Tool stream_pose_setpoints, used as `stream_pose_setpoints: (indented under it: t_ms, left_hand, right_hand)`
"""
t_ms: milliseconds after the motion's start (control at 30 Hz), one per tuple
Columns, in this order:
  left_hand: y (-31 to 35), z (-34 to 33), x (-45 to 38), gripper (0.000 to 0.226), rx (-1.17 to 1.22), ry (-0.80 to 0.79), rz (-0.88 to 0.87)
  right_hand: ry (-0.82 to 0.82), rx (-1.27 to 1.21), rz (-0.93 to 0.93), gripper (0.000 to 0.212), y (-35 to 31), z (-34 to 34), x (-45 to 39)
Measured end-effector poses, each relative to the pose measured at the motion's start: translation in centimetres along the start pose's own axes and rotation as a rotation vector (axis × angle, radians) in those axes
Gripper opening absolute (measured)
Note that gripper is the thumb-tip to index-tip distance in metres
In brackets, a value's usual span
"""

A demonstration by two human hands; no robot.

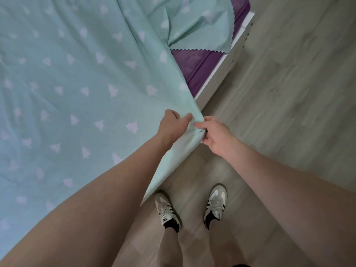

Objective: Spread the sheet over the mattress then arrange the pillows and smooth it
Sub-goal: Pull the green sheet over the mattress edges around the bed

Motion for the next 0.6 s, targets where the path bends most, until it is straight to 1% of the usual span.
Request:
stream_pose_setpoints:
  t_ms: [33, 67, 133, 167, 200, 267, 333, 400, 500, 600]
  left_hand:
    - [1.1, -0.2, -0.2, 0.057, -0.004, 0.002, 0.021]
    - [2.0, -0.6, -0.2, 0.06, -0.055, -0.019, 0.027]
    - [3.4, -1.2, -0.3, 0.037, -0.248, -0.084, -0.035]
    - [4.4, -1.6, -0.2, 0.028, -0.341, -0.109, -0.075]
    - [5.1, -1.9, 0.1, 0.023, -0.411, -0.139, -0.096]
    - [6.3, -2.2, 0.4, 0.026, -0.478, -0.198, -0.093]
    - [7.2, -2.3, 0.2, 0.03, -0.452, -0.242, -0.076]
    - [9.0, -1.9, -0.6, 0.032, -0.385, -0.262, -0.069]
    - [12.1, -1.4, -2.9, 0.03, -0.317, -0.262, -0.091]
    - [15.4, -0.6, -5.8, 0.028, -0.292, -0.269, -0.105]
  right_hand:
    - [-0.037, 0.064, 0.015, 0.021, -0.7, 0.0, 0.3]
    - [-0.077, 0.127, 0.028, 0.021, -1.2, 0.0, 0.6]
    - [-0.126, 0.214, 0.032, 0.019, -2.0, -0.1, 1.3]
    - [-0.121, 0.245, 0.031, 0.02, -2.8, 0.2, 1.6]
    - [-0.09, 0.273, 0.033, 0.021, -3.5, 0.8, 1.7]
    - [0.021, 0.321, 0.052, 0.021, -5.3, 2.5, 1.6]
    - [0.125, 0.358, 0.064, 0.018, -7.0, 4.0, 1.3]
    - [0.196, 0.359, 0.068, 0.016, -9.5, 4.7, 0.8]
    - [0.23, 0.349, 0.072, 0.013, -13.3, 4.5, -0.2]
    - [0.237, 0.396, 0.068, 0.009, -17.6, 3.6, -1.7]
Point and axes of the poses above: each hand's wrist, its own x-axis away from the middle knuckle, its own z-axis out of the back of the hand, y = z × x, the point moved 9 cm from there along -x, towards the middle knuckle, and after that the axes turned 6 degrees about y, right-handed, at the moved point
